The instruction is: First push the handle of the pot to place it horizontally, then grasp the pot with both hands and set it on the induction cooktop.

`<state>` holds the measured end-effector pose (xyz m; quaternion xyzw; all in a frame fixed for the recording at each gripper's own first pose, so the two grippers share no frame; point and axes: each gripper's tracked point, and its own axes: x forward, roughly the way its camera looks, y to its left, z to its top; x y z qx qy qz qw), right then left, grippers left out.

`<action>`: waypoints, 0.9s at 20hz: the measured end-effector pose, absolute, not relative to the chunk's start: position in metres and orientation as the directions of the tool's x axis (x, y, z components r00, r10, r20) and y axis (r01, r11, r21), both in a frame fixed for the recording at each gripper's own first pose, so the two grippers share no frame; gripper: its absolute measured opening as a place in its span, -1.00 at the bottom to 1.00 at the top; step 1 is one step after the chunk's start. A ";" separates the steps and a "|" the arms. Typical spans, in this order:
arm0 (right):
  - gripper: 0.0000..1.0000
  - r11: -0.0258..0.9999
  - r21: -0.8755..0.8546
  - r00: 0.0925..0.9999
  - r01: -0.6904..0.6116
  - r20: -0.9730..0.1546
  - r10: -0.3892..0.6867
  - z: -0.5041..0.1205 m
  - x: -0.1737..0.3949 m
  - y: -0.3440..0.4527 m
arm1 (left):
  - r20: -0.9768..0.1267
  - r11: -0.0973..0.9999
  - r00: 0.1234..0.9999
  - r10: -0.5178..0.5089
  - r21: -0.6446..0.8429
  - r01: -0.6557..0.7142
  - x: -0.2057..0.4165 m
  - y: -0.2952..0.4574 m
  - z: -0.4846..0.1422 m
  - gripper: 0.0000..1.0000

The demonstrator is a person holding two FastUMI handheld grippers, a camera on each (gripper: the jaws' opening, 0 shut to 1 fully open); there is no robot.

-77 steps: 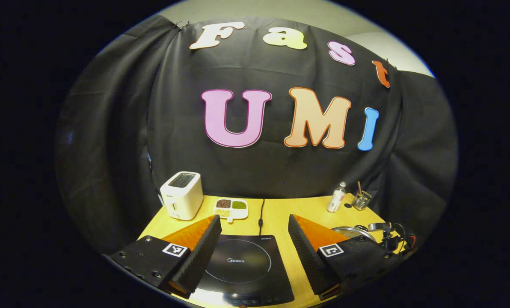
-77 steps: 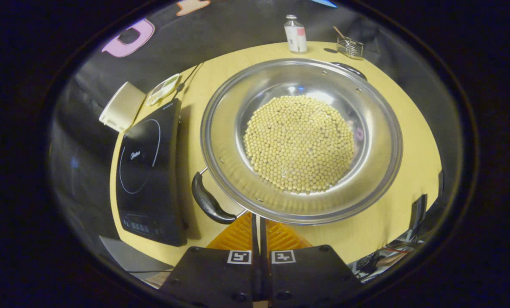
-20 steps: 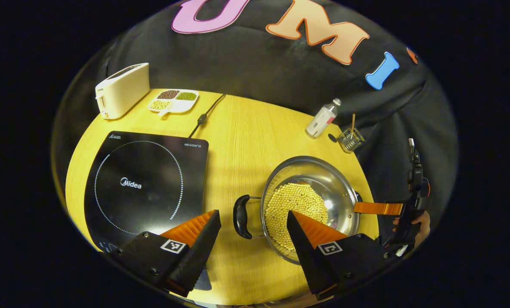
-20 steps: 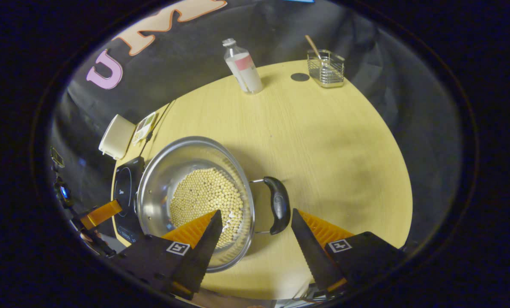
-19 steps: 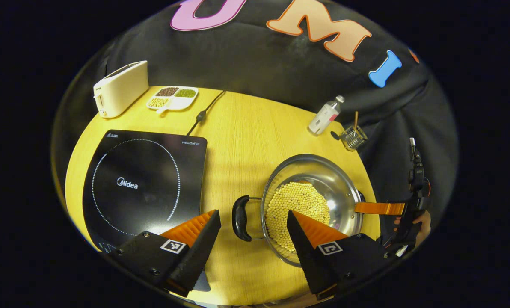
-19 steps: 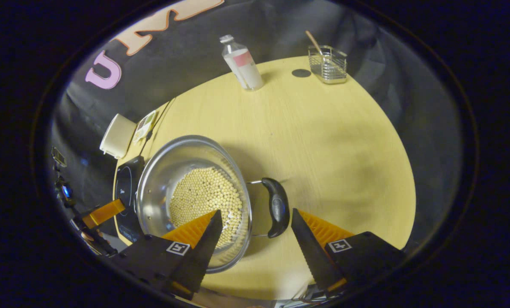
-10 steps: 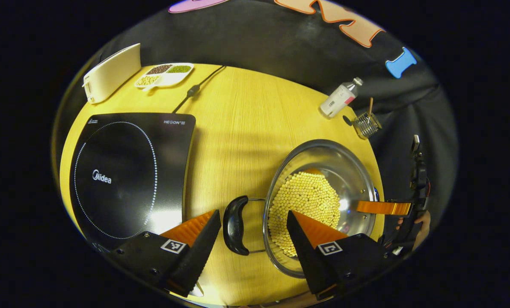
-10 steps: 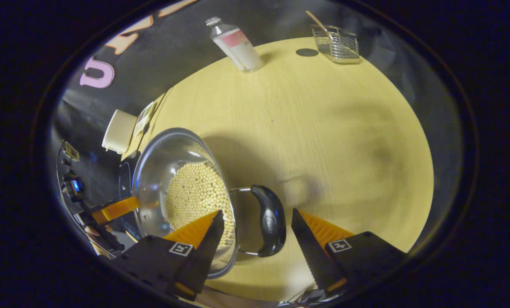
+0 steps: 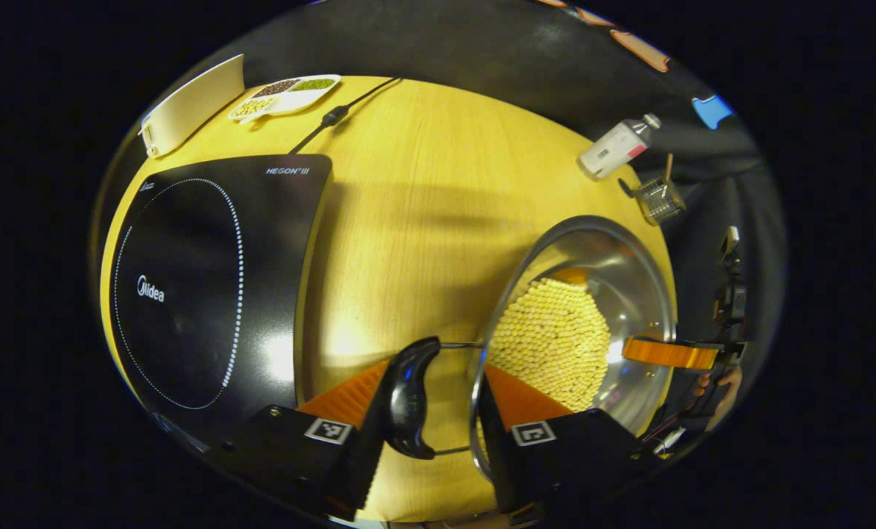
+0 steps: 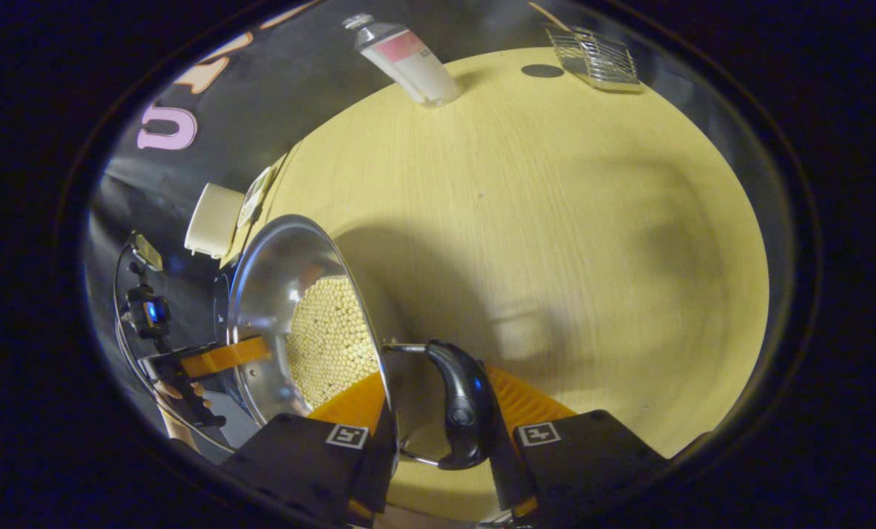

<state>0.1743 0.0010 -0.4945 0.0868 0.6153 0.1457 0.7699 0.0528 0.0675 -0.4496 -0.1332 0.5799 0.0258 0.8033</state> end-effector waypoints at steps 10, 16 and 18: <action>-0.03 0.938 0.329 0.198 -0.110 -0.918 0.345 -0.470 0.165 -0.008 | -0.936 0.970 0.332 -0.118 -0.180 -0.162 0.041 0.049 -0.431 0.19; -0.03 0.937 0.333 0.195 -0.105 -0.917 0.348 -0.449 0.138 -0.001 | -0.937 0.970 0.323 -0.129 -0.187 -0.155 0.015 0.052 -0.405 0.14; -0.03 0.935 0.338 0.200 -0.109 -0.914 0.354 -0.439 0.126 0.003 | -0.935 0.971 0.330 -0.129 -0.186 -0.150 0.007 0.057 -0.394 0.19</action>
